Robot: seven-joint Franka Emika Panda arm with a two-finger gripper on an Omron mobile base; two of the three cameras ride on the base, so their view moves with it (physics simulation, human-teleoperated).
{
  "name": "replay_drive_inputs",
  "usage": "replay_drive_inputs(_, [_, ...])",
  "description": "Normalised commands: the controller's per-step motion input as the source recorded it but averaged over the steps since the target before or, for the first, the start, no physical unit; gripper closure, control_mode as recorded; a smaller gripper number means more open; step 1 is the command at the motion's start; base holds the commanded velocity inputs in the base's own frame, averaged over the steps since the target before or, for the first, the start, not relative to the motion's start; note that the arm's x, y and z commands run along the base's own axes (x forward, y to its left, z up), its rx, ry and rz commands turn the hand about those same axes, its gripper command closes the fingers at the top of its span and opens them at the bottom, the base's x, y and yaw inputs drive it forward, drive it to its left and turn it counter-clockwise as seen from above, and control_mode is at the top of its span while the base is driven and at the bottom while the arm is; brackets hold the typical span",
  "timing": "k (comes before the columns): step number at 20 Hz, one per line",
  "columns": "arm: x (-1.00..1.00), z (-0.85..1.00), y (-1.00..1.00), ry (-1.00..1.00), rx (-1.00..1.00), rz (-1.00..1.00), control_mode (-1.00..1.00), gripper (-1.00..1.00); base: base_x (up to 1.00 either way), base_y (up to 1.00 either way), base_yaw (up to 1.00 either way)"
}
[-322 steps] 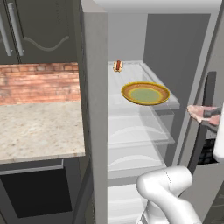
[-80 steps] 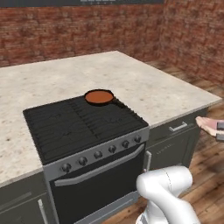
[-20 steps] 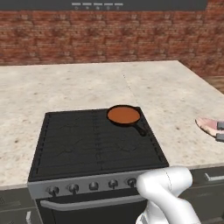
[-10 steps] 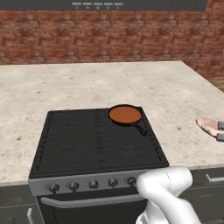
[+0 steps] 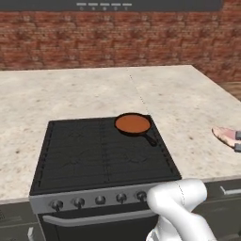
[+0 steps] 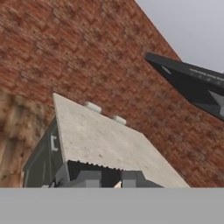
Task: Retrieve the steak from the fridge and place it on the saucepan with marinade on the stove.
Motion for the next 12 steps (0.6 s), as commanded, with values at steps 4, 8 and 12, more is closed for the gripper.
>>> replay_drive_inputs(4, [0.00,0.00,0.00,0.00,0.00,0.00,1.00,1.00,0.58,0.21,-0.22])
replay_drive_inputs(8, [0.00,0.00,0.00,0.00,0.00,0.00,1.00,1.00,0.63,0.22,-0.24])
replay_drive_inputs(12, [0.00,0.00,0.00,0.00,0.00,0.00,1.00,1.00,0.62,0.22,-0.20])
